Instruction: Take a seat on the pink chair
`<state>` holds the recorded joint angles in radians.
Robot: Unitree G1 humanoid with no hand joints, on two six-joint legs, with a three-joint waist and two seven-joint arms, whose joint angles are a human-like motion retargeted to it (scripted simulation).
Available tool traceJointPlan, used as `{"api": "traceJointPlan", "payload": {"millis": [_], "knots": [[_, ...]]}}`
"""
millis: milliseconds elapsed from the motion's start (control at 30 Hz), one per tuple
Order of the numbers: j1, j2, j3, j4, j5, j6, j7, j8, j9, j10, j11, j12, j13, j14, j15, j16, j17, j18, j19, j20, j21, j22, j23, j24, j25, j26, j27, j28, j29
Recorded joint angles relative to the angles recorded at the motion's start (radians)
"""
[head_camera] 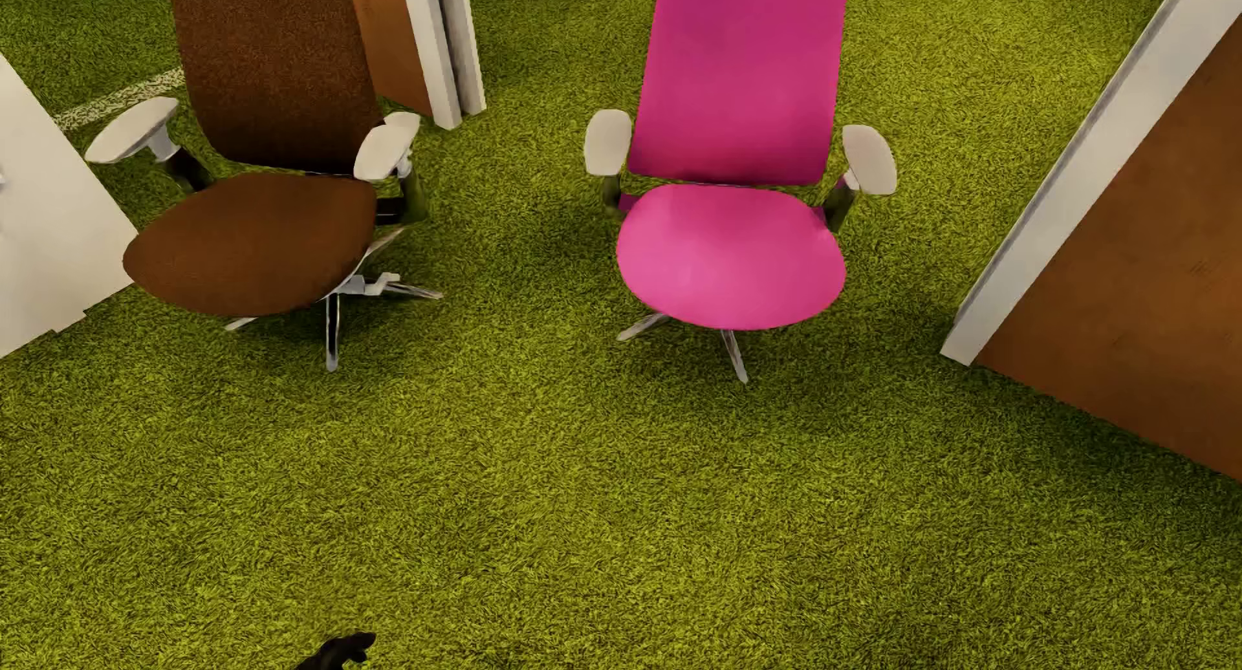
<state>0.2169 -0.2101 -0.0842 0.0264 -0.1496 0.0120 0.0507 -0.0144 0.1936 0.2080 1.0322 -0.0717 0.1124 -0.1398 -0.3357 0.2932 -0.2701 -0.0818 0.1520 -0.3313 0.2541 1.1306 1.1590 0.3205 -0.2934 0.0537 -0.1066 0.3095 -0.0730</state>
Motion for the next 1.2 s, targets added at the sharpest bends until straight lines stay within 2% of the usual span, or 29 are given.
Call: {"api": "traceJointPlan", "payload": {"millis": [33, 67, 100, 133, 167, 200, 233, 267, 300, 333, 367, 400, 467, 533, 567, 633, 700, 733, 767, 800, 900, 933, 967, 1000, 1033, 1067, 1133, 1167, 1200], "knots": [[0.065, -0.026, -0.011, 0.003, -0.003, 0.001, 0.011, -0.008, -0.023, -0.019, -0.191, -0.03, 0.058, -0.028, 0.036, 0.007, 0.012, 0.002, -0.023, -0.047, -0.003, -0.031, -0.02, -0.001, -0.016, -0.036, 0.102, -0.081, 0.035], [0.126, -0.026, -0.021, 0.001, -0.001, -0.003, -0.005, -0.002, -0.011, -0.04, -0.419, -0.093, 0.061, -0.053, 0.068, 0.007, 0.023, -0.005, -0.054, -0.092, -0.023, -0.023, 0.063, -0.005, -0.023, -0.057, -0.032, -0.011, -0.006], [0.226, -0.005, -0.021, 0.006, 0.042, -0.01, 0.008, -0.051, 0.017, -0.096, -0.666, -0.157, 0.034, -0.062, 0.152, 0.005, 0.031, -0.037, -0.118, -0.1, -0.056, -0.03, 0.153, -0.051, -0.015, -0.078, -0.235, 0.002, 0.04], [0.249, -0.032, -0.027, 0.0, 0.043, -0.022, 0.041, -0.102, -0.017, -0.109, -0.839, -0.17, 0.108, -0.072, 0.234, 0.012, 0.041, -0.042, -0.139, -0.072, -0.034, -0.063, 0.191, 0.008, -0.315, -0.002, 0.713, 0.077, -0.823], [0.279, -0.1, -0.034, -0.001, 0.049, -0.025, 0.047, -0.111, -0.035, -0.114, -0.839, -0.178, 0.13, -0.081, 0.196, 0.008, 0.041, -0.053, -0.156, -0.075, 0.018, -0.063, 0.241, 0.064, -0.417, -0.038, 0.535, 0.047, -0.661], [0.333, -0.163, -0.042, 0.021, 0.08, -0.034, 0.059, -0.139, -0.044, -0.115, -0.807, -0.157, 0.13, -0.114, 0.166, 0.035, 0.038, -0.055, -0.245, -0.063, -0.064, -0.186, 0.226, -0.117, -0.467, 0.096, 2.017, 0.129, -2.149], [0.35, -0.158, -0.066, 0.026, 0.073, -0.04, 0.075, -0.134, -0.068, -0.072, -0.786, -0.125, 0.131, -0.127, 0.192, 0.052, 0.045, -0.055, -0.239, -0.041, -0.071, -0.214, 0.25, -0.105, -0.467, 0.026, 2.069, 0.053, -2.162], [0.359, -0.157, -0.077, 0.052, 0.073, -0.037, 0.058, -0.136, -0.078, 0.005, -0.692, -0.111, 0.122, -0.14, 0.137, 0.056, 0.057, -0.075, -0.233, -0.032, -0.096, -0.206, 0.255, -0.119, -0.457, 0.015, 2.125, 0.024, -2.198], [0.34, -0.145, -0.075, 0.092, 0.088, -0.02, 0.053, -0.145, -0.086, 0.124, -0.681, -0.096, 0.102, -0.138, 0.268, 0.054, 0.058, -0.082, -0.235, -0.05, -0.151, -0.191, 0.265, -0.133, -0.468, -0.001, 2.222, 0.003, -2.245], [0.263, -0.172, -0.069, 0.124, 0.081, -0.008, 0.065, -0.138, -0.098, 0.335, -0.538, -0.076, 0.102, -0.065, 0.23, 0.049, 0.062, -0.083, -0.212, -0.039, -0.168, -0.14, 0.26, -0.157, -0.451, 0.0, 2.615, 0.019, -2.666], [0.187, -0.137, -0.063, 0.164, 0.137, 0.044, -0.007, -0.014, -0.086, 0.551, -0.534, -0.074, 0.007, 0.091, 0.232, 0.005, 0.012, -0.161, -0.173, -0.075, -0.117, -0.065, 0.168, -0.233, 0.032, -0.004, 0.429, 0.045, -0.698], [0.094, -0.059, -0.033, 0.191, 0.182, 0.022, 0.036, -0.032, -0.075, 0.744, -0.556, -0.041, 0.005, 0.306, 0.217, 0.005, 0.01, -0.101, -0.25, -0.109, -0.054, -0.038, -0.012, -0.131, 0.033, 0.026, -0.008, -0.013, 0.074], [-0.138, 0.052, 0.028, 0.161, 0.233, 0.009, -0.019, 0.006, -0.069, 1.08, -0.598, 0.011, -0.078, 0.133, 0.17, 0.0, -0.03, -0.047, -0.299, -0.1, 0.024, -0.025, -0.027, -0.134, 0.087, 0.051, 0.004, 0.008, 0.056], [-0.292, 0.213, 0.071, 0.122, 0.293, -0.001, -0.107, 0.054, -0.024, 1.149, -0.666, 0.058, -0.2, 0.039, 0.12, 0.01, -0.05, -0.09, -0.332, -0.031, 0.124, -0.039, -0.078, -0.163, 0.168, 0.064, 0.008, 0.028, 0.026], [-0.362, 0.287, 0.094, 0.088, 0.297, -0.01, -0.128, 0.058, -0.03, 1.106, -0.698, 0.105, -0.238, 0.012, 0.08, 0.012, -0.055, -0.063, -0.332, -0.023, 0.15, -0.045, -0.123, -0.167, 0.192, 0.087, 0.014, 0.063, 0.011], [-0.446, 0.364, 0.12, 0.05, 0.281, -0.009, -0.151, 0.049, -0.01, 0.858, -0.689, 0.126, -0.37, -0.011, 0.001, 0.004, -0.057, -0.052, -0.288, -0.007, 0.223, -0.025, -0.194, -0.142, 0.148, 0.074, -0.009, 0.045, 0.005], [-0.438, 0.378, 0.126, 0.023, 0.261, -0.015, -0.189, 0.104, -0.02, 0.45, -0.623, 0.15, -0.453, 0.064, -0.076, 0.007, -0.009, 0.03, -0.265, 0.011, 0.291, -0.018, -0.249, -0.121, 0.092, 0.089, -0.021, 0.033, 0.018], [-0.445, 0.336, 0.129, 0.045, 0.257, -0.008, -0.231, 0.141, -0.039, 0.271, -0.547, 0.168, -0.479, 0.082, -0.133, 0.004, 0.018, 0.031, -0.24, -0.002, 0.325, -0.016, -0.27, -0.137, 0.082, 0.064, -0.046, 0.04, 0.019], [-0.412, 0.329, 0.126, 0.095, 0.234, -0.009, -0.269, 0.174, -0.039, 0.09, -0.504, 0.192, -0.481, 0.14, -0.155, 0.011, 0.053, -0.074, -0.201, 0.025, 0.375, -0.028, -0.287, -0.092, 0.067, 0.054, -0.062, 0.032, 0.017], [-0.39, 0.299, 0.12, 0.135, 0.217, -0.014, -0.255, 0.187, -0.051, -0.06, -0.448, 0.21, -0.462, 0.201, -0.182, 0.026, 0.074, -0.152, -0.17, 0.045, 0.388, -0.038, -0.311, -0.101, 0.043, 0.02, -0.066, -0.015, 0.051], [-0.402, 0.231, 0.094, 0.173, 0.17, 0.003, -0.166, 0.209, -0.022, 0.003, -0.382, 0.233, -0.379, 0.325, -0.15, 0.027, 0.041, -0.221, -0.103, 0.089, 0.396, -0.062, -0.368, -0.069, -0.031, 0.043, -0.075, -0.028, 0.08], [-0.364, 0.215, 0.087, 0.173, 0.163, 0.014, -0.192, 0.244, -0.006, 0.048, -0.376, 0.234, -0.367, 0.183, -0.153, 0.023, 0.007, -0.188, -0.081, 0.078, 0.387, -0.043, -0.36, -0.062, -0.032, 0.031, -0.076, -0.01, 0.118], [-0.411, 0.17, 0.068, 0.184, 0.155, 0.006, -0.219, 0.281, -0.03, 0.129, -0.341, 0.247, -0.342, 0.169, -0.177, 0.044, -0.016, -0.207, -0.097, 0.056, 0.36, -0.037, -0.34, -0.043, -0.03, 0.032, -0.078, 0.003, 0.145], [-0.421, 0.157, 0.061, 0.181, 0.142, -0.019, -0.179, 0.235, 0.024, 0.183, -0.269, 0.223, -0.345, 0.124, -0.18, 0.085, -0.03, -0.168, -0.116, 0.018, 0.287, -0.039, -0.296, -0.038, -0.052, -0.005, -0.066, -0.041, 0.145], [-0.399, 0.082, 0.067, 0.146, 0.095, -0.036, -0.076, 0.193, 0.024, 0.182, -0.16, 0.204, -0.311, 0.123, -0.191, 0.088, -0.053, -0.132, -0.145, 0.058, 0.252, -0.044, -0.245, -0.005, -0.056, 0.01, -0.006, -0.059, 0.061], [-0.368, 0.073, 0.073, 0.145, 0.091, -0.031, -0.057, 0.152, 0.042, 0.196, -0.119, 0.204, -0.296, 0.062, -0.167, 0.086, -0.077, -0.091, -0.216, 0.087, 0.239, -0.042, -0.197, 0.002, 0.001, 0.016, 0.057, -0.041, -0.005], [-0.288, 0.114, 0.078, 0.114, 0.048, -0.036, -0.034, 0.045, 0.058, 0.178, -0.127, 0.21, -0.305, -0.009, -0.165, 0.066, -0.143, -0.048, -0.163, 0.15, 0.228, -0.031, -0.121, -0.02, 0.105, 0.094, 0.071, 0.022, -0.026], [-0.306, 0.144, 0.085, 0.126, 0.06, -0.018, 0.002, -0.004, 0.056, 0.216, -0.17, 0.224, -0.324, -0.039, -0.177, 0.061, -0.188, -0.022, -0.141, 0.167, 0.211, -0.051, -0.11, -0.055, 0.088, 0.009, 0.059, -0.043, 0.004], [-0.214, 0.234, 0.074, 0.058, 0.01, -0.047, 0.052, -0.112, 0.087, 0.139, -0.21, 0.24, -0.327, -0.021, -0.203, 0.062, -0.216, 0.024, -0.117, 0.203, 0.203, -0.045, -0.109, -0.016, 0.072, -0.01, 0.047, -0.07, 0.008]]}}
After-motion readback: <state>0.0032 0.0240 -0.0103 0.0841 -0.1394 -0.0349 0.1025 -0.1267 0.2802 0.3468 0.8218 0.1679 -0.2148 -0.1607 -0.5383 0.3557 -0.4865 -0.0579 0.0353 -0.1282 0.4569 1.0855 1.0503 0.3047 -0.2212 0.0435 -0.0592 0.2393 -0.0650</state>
